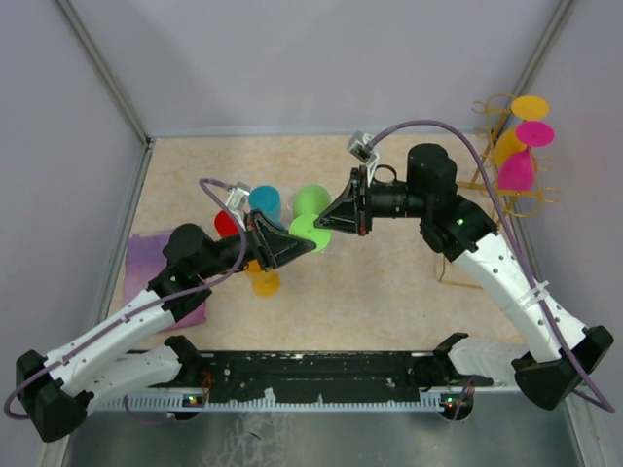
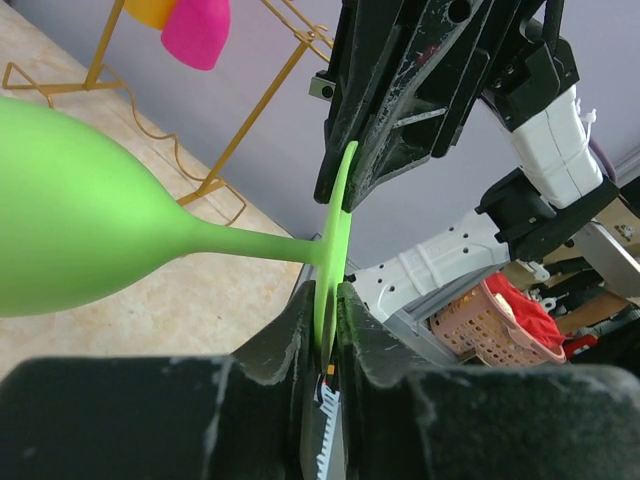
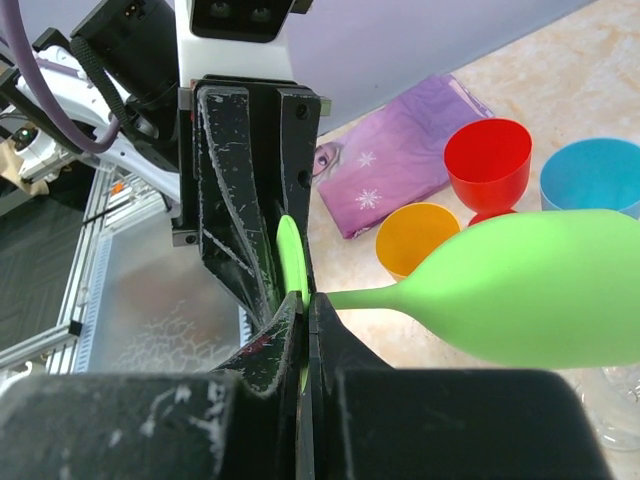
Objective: Take the wine glass off the wine glass rack
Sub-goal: Place the wine glass at the center of the board.
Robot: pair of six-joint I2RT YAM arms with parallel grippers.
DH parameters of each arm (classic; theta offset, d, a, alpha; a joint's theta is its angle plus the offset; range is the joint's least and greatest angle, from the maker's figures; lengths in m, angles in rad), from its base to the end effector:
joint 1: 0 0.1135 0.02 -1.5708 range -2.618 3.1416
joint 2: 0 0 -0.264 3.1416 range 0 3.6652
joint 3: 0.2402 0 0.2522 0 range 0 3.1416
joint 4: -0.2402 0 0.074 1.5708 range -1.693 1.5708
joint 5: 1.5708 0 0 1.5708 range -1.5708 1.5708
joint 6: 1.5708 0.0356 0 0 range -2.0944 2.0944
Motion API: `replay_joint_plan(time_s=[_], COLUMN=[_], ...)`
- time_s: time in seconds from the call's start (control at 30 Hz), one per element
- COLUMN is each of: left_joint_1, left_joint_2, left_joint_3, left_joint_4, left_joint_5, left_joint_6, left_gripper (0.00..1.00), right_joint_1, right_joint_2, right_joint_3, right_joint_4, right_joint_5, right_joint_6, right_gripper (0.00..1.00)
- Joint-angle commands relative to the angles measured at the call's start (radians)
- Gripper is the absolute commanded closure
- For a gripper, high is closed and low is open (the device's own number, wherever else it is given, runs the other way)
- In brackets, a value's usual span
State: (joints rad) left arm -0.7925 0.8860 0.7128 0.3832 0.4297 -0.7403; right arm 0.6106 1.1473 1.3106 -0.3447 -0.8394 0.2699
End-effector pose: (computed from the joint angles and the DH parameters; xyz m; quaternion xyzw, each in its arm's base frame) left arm 0.1359 -0.1590 0.3570 0.1817 0.6101 -0.6233 0.4541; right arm 0.1811 0.1591 0.4356 -0.3760 0.6472 0.5323 0.3954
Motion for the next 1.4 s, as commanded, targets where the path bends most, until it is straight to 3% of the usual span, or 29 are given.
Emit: replay_joint_plan(time_s=[0.0, 0.1, 0.23, 0.33, 0.47, 0.5, 0.57, 0.67, 0.8, 0.87, 1.03, 1.17, 1.27, 1.37], left_joint_1=[-0.008, -0.008, -0.008, -0.008, -0.008, -0.008, -0.008, -0.007, -0.007, -0.008, -0.007, -0.008, -0.008, -0.008], left_joint_2=[-0.011, -0.015, -0.055, -0.109, -0.21, -0.239, -0.316, -0.416, -0.494, -0.489, -0.439, -0.412, -0.412, -0.42], left_joint_3=[-0.011, -0.018, -0.044, -0.078, -0.14, -0.158, -0.205, -0.277, -0.341, -0.339, -0.329, -0.318, -0.314, -0.315], left_joint_4=[0.061, 0.072, 0.066, 0.042, -0.043, -0.068, -0.099, -0.097, -0.062, -0.062, -0.018, 0.006, -0.007, -0.013], left_joint_5=[0.015, 0.034, 0.044, 0.105, 0.198, 0.216, 0.268, 0.325, 0.338, 0.396, 0.504, 0.509, 0.498, 0.489], left_joint_6=[0.003, 0.018, 0.097, 0.256, 0.503, 0.566, 0.701, 0.85, 0.889, 0.889, 0.861, 0.854, 0.866, 0.868], left_gripper=[0.84, 1.0, 1.0, 1.0, 1.0, 1.0, 1.0, 1.0, 1.0, 1.0, 1.0, 1.0, 1.0, 1.0], right_joint_1=[0.02, 0.021, 0.022, 0.021, 0.015, -0.003, -0.078, -0.208, -0.211, -0.194, -0.131, -0.061, -0.009, 0.01], right_joint_2=[-0.026, -0.033, -0.059, -0.1, -0.134, -0.13, -0.104, -0.045, 0.013, 0.014, 0.045, 0.086, 0.092, 0.108], right_joint_3=[0.024, 0.024, 0.029, 0.03, 0.033, 0.042, 0.064, 0.065, 0.014, -0.024, -0.013, 0.035, 0.047, 0.065], right_joint_4=[0.037, 0.04, 0.043, 0.047, 0.06, 0.053, 0.02, 0.038, 0.18, 0.295, 0.283, 0.158, 0.105, 0.034], right_joint_5=[-0.013, 0.007, 0.111, 0.254, 0.516, 0.575, 0.537, 0.282, -0.079, -0.184, -0.25, -0.253, -0.268, -0.254], right_joint_6=[-0.02, -0.02, -0.03, -0.037, 0.022, 0.047, 0.119, 0.246, 0.336, 0.381, 0.338, 0.226, 0.151, 0.122], right_gripper=[1.0, 0.98, 0.69, 0.47, 0.29, 0.28, 0.27, 0.27, 0.26, 0.24, 0.23, 0.24, 0.29, 0.4])
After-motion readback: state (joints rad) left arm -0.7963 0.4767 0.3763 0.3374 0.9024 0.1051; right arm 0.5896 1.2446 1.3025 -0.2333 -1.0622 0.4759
